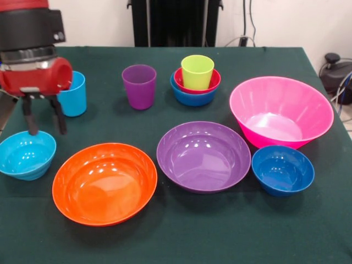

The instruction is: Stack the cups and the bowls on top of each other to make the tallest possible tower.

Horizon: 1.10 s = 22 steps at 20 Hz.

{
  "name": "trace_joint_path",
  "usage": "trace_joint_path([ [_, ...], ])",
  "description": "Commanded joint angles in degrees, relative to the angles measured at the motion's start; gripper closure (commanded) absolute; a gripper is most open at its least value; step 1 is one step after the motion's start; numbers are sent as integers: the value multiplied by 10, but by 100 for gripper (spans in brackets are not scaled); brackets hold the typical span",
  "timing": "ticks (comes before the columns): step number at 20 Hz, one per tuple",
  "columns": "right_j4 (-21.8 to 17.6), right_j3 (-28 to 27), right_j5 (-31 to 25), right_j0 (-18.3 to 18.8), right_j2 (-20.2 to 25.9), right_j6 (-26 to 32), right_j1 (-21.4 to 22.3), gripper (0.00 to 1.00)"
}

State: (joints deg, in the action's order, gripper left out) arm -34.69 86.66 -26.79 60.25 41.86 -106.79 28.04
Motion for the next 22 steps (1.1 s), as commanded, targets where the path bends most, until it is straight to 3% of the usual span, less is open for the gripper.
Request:
trace_joint_path([
  [1, -23, 22, -78, -2, 14, 143, 27, 0],
  [8, -50, 34, -20, 4, 1, 114, -18, 0],
  [13, -77, 64, 42, 0, -36, 54, -14, 0],
  [22, -89, 66, 41, 11, -38, 54, -22, 0],
])
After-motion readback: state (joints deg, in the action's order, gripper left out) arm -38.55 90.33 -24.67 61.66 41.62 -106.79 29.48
